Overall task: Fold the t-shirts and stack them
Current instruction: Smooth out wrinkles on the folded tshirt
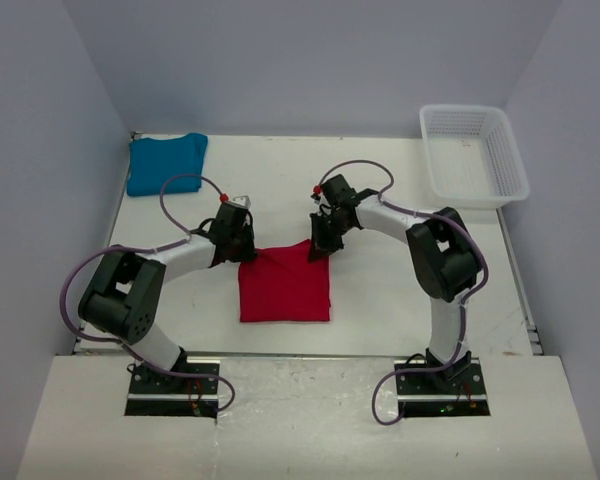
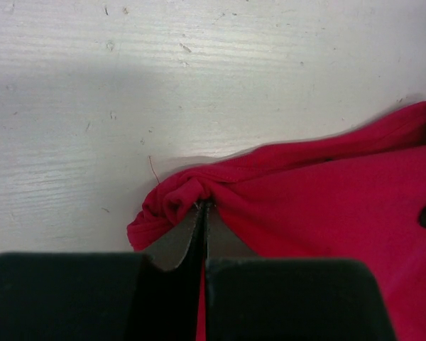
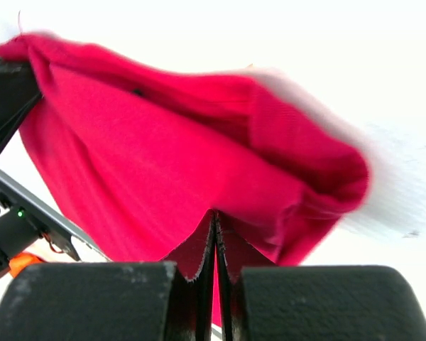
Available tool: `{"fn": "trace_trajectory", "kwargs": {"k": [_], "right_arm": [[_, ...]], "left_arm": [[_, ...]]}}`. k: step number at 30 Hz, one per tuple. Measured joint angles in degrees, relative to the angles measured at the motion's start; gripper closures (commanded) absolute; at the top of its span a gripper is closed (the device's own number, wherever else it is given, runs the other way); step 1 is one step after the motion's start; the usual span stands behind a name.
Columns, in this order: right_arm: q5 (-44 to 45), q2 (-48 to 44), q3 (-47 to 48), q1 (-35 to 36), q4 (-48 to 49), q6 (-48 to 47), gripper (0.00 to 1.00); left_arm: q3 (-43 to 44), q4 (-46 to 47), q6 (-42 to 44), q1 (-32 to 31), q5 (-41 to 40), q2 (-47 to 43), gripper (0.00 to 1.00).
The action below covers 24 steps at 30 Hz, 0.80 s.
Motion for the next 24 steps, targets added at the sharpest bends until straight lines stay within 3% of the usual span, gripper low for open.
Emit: {"fn": "trace_trajectory", "kwargs": {"k": [22, 24], "right_arm": [[-3.30, 3.93, 0.39, -4.63, -0.52, 1.99, 1.00], [-3.28, 3.93, 0.39, -4.72, -0.52, 1.99, 1.00]], "left_arm": [[-1.40, -1.18, 0.35, 0.00, -0.09, -2.32, 1.00], [-1.36, -1.25, 0.63, 0.00, -0.50, -2.54, 0.96]]}}
